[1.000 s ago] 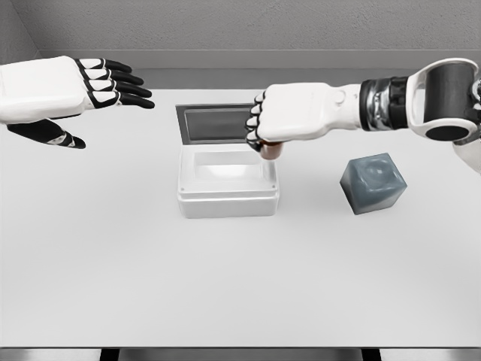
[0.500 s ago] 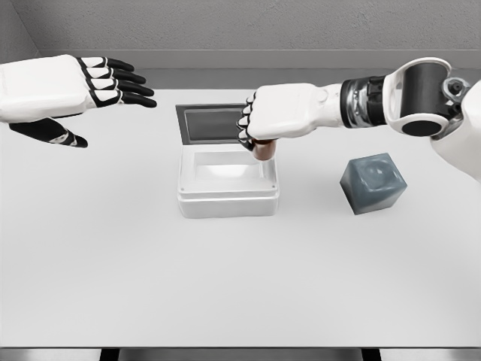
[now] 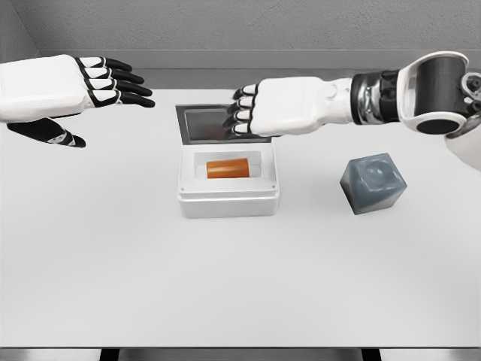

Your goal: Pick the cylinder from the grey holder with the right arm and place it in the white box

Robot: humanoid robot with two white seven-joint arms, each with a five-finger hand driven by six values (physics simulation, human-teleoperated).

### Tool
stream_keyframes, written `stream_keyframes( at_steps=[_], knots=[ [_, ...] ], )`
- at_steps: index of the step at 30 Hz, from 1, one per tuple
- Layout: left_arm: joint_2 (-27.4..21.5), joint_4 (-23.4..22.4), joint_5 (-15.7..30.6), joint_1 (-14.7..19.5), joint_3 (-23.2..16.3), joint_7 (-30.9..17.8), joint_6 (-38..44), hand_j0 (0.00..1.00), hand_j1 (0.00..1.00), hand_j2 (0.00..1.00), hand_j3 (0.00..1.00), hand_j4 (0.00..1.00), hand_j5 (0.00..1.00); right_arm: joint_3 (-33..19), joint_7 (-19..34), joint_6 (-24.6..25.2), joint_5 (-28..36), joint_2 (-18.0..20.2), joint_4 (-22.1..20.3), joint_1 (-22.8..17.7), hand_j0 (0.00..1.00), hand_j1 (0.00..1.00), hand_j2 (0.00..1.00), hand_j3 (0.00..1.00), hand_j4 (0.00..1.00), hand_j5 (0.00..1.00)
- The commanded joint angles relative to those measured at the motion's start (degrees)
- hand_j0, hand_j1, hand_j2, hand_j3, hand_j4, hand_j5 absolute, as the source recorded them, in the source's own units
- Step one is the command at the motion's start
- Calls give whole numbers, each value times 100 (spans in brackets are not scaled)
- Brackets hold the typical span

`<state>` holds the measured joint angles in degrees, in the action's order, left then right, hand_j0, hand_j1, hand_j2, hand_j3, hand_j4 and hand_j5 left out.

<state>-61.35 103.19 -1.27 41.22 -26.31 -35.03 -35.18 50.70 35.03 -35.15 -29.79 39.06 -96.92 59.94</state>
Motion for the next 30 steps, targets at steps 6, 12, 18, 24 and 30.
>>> stream_keyframes(
  at_steps=[6, 12, 18, 24, 30],
  knots=[
    [18, -44, 30, 238, 3, 3, 18, 100, 100, 100, 100, 100, 100, -797, -3, 15, 2353, 1552, -441, -439, 100, 100, 100, 100, 100, 100],
    [79, -185, 21, 571, -207, 3, 18, 100, 100, 100, 100, 100, 100, -2451, -3, 15, 4252, 1957, -433, -2144, 100, 100, 100, 100, 100, 100],
    [800, -941, -102, 1406, -1377, 3, 18, 100, 100, 100, 100, 100, 100, -3495, -3, 15, 5343, 1623, -415, -4042, 100, 100, 100, 100, 100, 100],
    [809, -1046, -260, 1407, -1377, 3, 18, 100, 100, 100, 100, 100, 100, -4463, -3, 15, 5273, 1104, -415, -5256, 100, 100, 100, 100, 100, 100],
    [1398, -1916, -919, 1705, -1403, 3, 18, 100, 100, 100, 100, 100, 100, -4516, -3, 15, 5238, 797, -397, -5827, 100, 100, 100, 100, 100, 100]
  ],
)
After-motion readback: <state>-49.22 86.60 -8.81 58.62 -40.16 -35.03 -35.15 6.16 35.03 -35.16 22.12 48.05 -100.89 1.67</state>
